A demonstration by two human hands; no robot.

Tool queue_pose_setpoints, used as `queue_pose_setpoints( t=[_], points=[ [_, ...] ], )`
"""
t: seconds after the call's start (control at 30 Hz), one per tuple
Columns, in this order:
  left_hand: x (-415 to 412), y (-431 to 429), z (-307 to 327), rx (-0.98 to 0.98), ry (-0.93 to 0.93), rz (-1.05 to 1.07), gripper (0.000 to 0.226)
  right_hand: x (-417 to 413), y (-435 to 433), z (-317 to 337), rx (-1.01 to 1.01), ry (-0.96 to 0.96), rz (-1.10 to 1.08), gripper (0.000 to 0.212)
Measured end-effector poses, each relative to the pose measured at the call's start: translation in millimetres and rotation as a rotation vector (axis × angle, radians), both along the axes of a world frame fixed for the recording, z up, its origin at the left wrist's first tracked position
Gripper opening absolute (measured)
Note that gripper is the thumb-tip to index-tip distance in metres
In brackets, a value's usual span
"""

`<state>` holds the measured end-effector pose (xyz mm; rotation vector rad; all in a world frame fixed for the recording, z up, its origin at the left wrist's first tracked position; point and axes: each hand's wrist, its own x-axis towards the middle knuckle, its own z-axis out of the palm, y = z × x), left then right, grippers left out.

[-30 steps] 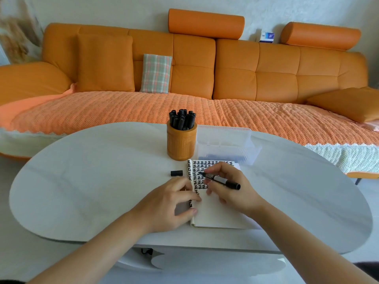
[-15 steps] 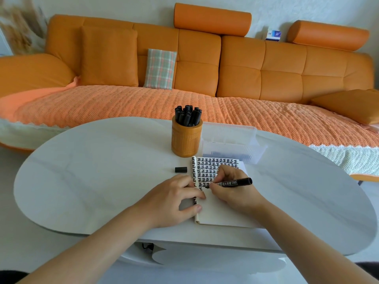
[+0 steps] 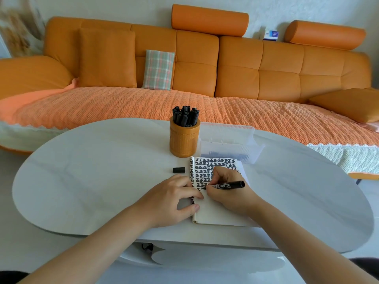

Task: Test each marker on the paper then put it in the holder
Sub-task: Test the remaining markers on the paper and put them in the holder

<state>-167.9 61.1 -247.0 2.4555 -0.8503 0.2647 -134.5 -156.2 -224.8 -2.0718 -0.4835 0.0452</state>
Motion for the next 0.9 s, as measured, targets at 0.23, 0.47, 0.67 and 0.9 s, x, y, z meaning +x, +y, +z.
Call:
queue_pose_setpoints(
  t=[0.23, 0.47, 0.67, 0.9],
  points=[
    [1.2, -0.7, -0.9, -0.012, 0.003, -0.002, 0.028, -1.9, -2.6, -0.1, 0.016, 0.035, 0.047, 0.015],
    [0.7, -0.8, 0.1, -0.017, 0.005, -0.005, 0.029, 0.1, -1.9, -0.9, 0.02, 0.033, 0.015, 0.014],
    [0.5, -0.1, -0.3, -0.014, 0.003, 0.002, 0.029, -2.4, -1.7, 0.9, 0.053, 0.018, 0.027, 0.019],
    [0.6, -0.3, -0.1, -0.028, -0.007, -0.011, 0.028, -4.1, -3.5, 2.6, 0.03, 0.046, 0.09, 0.015]
  ],
)
